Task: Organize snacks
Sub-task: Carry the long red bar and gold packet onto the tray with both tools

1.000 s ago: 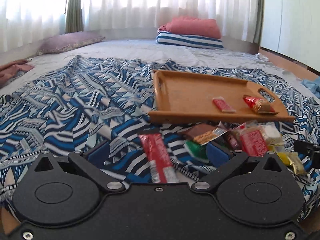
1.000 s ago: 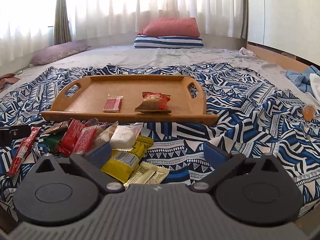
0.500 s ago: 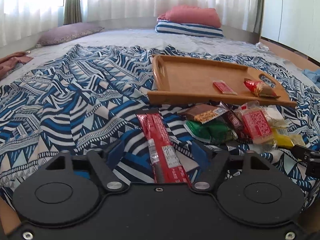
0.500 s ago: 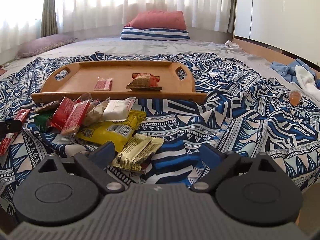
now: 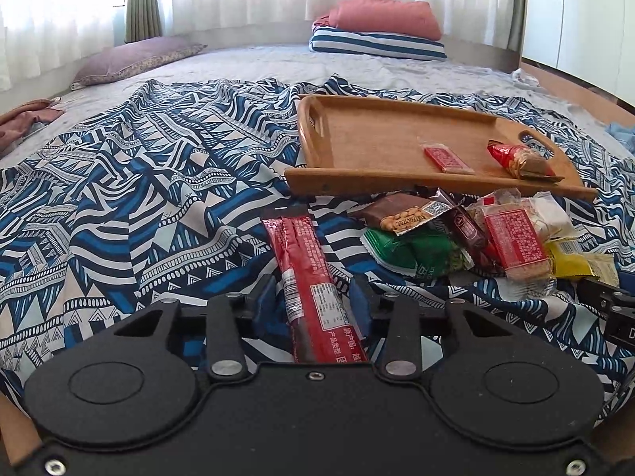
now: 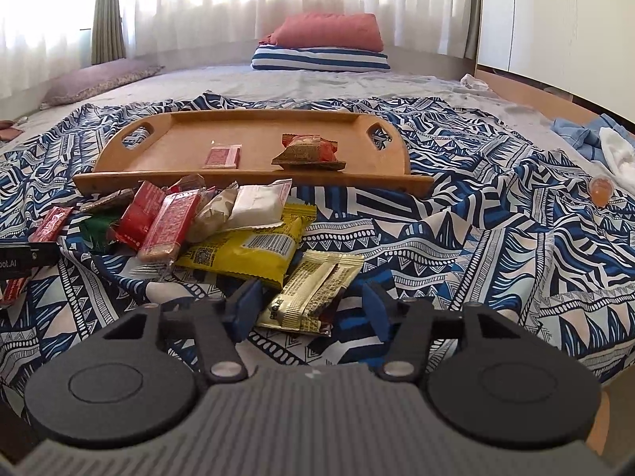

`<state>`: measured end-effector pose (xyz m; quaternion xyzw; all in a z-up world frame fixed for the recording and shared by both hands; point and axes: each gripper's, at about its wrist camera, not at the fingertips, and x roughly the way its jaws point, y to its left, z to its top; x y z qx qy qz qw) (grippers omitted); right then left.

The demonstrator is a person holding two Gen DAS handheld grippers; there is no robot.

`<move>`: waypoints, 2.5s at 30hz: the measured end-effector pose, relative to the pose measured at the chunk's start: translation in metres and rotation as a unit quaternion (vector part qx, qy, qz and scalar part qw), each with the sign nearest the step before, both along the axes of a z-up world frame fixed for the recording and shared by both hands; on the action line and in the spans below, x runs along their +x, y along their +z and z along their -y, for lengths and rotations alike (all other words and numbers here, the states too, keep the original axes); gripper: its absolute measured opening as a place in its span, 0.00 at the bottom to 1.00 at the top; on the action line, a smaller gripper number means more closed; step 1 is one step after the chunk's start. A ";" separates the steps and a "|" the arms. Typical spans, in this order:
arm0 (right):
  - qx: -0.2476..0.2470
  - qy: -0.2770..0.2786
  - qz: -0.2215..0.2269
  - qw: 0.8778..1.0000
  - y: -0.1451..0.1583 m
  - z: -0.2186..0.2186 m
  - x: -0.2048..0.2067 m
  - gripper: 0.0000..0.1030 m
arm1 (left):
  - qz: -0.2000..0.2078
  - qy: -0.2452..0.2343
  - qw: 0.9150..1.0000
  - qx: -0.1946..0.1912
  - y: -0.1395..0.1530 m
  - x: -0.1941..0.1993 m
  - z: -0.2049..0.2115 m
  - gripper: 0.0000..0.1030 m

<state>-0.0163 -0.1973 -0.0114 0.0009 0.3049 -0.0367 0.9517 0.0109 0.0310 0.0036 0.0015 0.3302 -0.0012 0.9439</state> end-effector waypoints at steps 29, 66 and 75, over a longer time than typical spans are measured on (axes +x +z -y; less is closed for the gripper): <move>0.023 -0.027 0.043 0.998 0.059 0.051 0.031 0.37 | 0.023 -0.023 0.999 -0.039 0.082 0.041 0.018 0.21; 0.071 0.052 -0.060 0.994 0.030 0.072 0.176 0.37 | -0.074 -0.067 0.995 -0.024 0.027 0.178 0.099 0.21; 0.071 0.056 -0.068 0.994 0.024 0.070 0.177 0.38 | -0.073 -0.077 0.994 -0.014 0.025 0.178 0.102 0.22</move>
